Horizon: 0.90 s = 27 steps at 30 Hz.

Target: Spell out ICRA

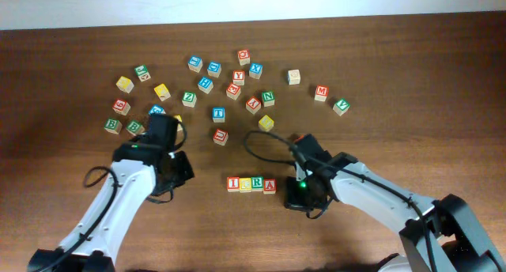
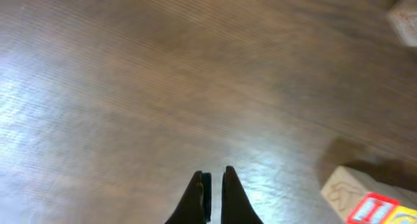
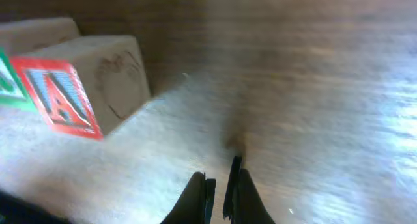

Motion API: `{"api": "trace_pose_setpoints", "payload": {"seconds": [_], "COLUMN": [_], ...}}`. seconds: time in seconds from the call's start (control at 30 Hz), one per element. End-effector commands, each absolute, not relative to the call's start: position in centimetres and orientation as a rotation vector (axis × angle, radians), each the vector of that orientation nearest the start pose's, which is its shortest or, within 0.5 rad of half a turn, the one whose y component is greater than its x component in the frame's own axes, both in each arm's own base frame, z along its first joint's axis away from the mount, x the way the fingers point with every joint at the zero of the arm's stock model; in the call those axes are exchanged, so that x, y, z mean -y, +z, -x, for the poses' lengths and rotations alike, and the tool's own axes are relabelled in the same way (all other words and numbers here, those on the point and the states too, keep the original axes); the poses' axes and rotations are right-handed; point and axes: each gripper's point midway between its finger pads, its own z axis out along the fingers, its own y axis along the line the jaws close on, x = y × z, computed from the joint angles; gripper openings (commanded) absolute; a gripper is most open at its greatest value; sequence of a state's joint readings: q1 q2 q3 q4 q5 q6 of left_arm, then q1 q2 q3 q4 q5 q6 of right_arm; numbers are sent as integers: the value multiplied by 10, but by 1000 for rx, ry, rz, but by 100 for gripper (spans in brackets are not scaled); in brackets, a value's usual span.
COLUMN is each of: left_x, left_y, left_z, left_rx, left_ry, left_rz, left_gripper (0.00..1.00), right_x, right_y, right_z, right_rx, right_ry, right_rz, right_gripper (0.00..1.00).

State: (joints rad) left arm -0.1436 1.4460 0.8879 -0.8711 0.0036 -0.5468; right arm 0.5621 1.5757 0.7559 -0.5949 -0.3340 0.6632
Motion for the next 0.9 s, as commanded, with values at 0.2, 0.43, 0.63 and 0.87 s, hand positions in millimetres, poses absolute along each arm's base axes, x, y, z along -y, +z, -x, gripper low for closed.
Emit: {"api": "trace_pose_setpoints", "payload": {"seconds": [0.2,0.43,0.63,0.87], "left_x": [12,-15,-15,-15], "left_y": [53,52,50,39], "left_z": [-256,-251,-248,-238], "left_rx": [-2921,-2903,-2911,-2934], "left_ry": [-39,-6,-7,2], "left_rz": [754,883,888,895], "left_gripper": [3,2,5,4], "right_x": [-227,-229,-234,-236], "right_y": [11,10,2,1], "right_z": [-216,-216,-217,-219], "right_rx": [-2982,-2968,-2978,-2973], "right_ry": [533,509,535,540], "right_rz": [-59,-60,-84,-83], "right_gripper": [4,4,4,4]}}
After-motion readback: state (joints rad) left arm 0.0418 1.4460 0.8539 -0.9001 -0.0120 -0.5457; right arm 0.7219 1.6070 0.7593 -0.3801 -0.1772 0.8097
